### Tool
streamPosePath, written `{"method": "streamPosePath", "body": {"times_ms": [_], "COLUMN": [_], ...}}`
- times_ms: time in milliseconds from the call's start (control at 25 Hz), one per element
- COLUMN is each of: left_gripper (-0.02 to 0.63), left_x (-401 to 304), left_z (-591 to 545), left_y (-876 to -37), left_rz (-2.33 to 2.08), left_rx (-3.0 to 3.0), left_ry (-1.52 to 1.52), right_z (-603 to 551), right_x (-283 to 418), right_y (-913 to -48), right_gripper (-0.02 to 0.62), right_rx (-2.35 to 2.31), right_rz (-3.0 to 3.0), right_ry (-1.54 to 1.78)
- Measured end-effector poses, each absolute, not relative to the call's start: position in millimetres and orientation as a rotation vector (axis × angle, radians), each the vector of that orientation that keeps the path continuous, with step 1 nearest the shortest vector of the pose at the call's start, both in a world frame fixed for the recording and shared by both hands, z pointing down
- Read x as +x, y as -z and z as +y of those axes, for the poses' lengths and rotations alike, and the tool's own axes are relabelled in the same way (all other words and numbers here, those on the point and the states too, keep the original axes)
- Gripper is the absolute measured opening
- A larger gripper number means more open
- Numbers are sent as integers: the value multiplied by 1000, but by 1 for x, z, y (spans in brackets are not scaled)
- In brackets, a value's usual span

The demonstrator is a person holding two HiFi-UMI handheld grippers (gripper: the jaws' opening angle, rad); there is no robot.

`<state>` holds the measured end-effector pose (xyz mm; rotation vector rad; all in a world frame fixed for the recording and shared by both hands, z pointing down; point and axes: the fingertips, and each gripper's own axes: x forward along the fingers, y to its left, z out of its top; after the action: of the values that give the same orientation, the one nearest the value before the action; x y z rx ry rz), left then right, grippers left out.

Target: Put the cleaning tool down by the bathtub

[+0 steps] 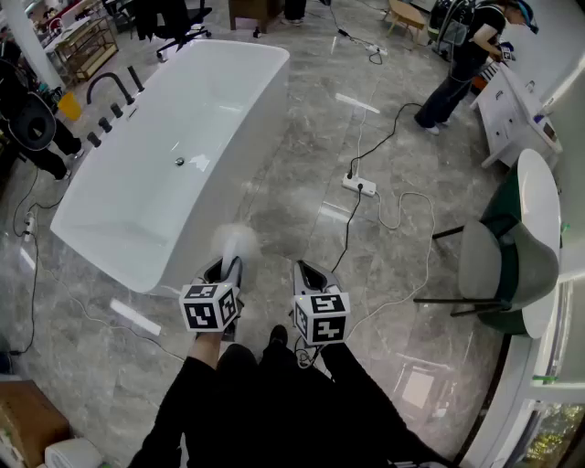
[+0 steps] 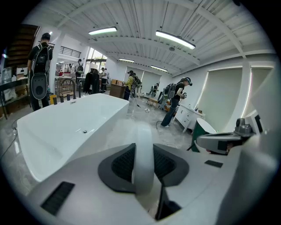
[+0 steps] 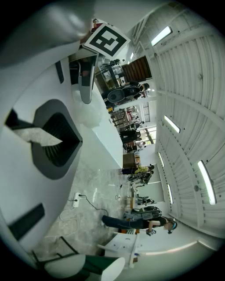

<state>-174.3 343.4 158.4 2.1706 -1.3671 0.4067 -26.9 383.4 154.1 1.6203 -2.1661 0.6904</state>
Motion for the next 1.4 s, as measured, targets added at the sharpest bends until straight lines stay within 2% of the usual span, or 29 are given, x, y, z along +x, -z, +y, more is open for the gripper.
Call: {"method": "streamPosePath", "body": {"times_ms": [680, 1400], "left_gripper": [98, 98], "left_x": [-133, -100], "left_z": [282, 104], "left_y": [-171, -235], "left_rz": [-1304, -1226], "left_rx": [2198, 2116], "left_ry": [-496, -619], "right_z": [345, 185], "right_x": [13, 45], "right_y": [-165, -229], "right_gripper": [0, 0], "right_rx": [1655, 1581], "right_rz": [-2129, -1942], "right_ry": [-699, -924]}}
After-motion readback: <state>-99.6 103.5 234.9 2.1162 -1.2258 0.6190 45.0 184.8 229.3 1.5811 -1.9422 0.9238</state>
